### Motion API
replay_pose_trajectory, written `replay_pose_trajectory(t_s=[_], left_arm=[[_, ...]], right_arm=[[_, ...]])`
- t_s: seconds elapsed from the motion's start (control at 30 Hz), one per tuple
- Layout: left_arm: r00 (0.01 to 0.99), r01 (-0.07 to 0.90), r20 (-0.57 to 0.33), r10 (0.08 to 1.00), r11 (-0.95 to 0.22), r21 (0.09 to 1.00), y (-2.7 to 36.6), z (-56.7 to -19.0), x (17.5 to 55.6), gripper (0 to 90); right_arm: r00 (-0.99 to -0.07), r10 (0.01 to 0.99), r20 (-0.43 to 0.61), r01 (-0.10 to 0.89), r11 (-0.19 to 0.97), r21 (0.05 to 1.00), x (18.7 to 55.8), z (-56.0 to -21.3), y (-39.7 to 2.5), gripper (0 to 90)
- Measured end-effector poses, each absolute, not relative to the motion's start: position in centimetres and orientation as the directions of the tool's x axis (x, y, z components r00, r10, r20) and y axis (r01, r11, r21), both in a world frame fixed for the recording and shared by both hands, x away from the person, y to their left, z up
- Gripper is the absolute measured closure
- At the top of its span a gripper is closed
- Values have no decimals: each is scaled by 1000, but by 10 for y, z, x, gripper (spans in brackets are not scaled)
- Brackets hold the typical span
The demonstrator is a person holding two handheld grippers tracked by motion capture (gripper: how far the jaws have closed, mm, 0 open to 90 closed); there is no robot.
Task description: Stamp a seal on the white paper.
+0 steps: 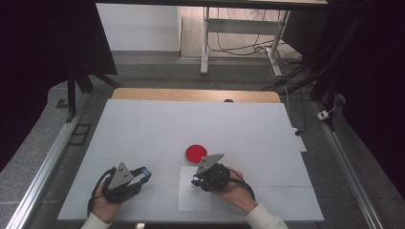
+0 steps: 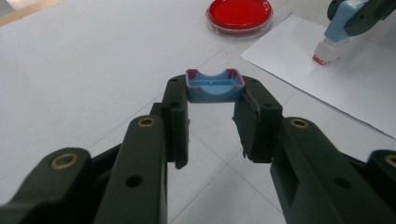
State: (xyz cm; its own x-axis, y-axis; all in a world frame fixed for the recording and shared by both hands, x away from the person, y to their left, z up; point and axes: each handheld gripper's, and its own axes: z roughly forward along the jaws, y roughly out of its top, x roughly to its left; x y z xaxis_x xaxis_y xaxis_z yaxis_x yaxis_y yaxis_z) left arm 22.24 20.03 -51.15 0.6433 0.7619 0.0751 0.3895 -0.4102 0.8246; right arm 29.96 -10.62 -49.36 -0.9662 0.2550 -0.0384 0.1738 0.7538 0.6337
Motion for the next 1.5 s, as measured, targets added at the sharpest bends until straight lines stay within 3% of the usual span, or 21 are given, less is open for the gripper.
replay_pose_trajectory(t_s=[1.5], left_arm=[[638,393,74,767,-407,824,199,-511,221,659]], right_arm=[[-964,262,-40,183,766,616,300,-499,-104,757]])
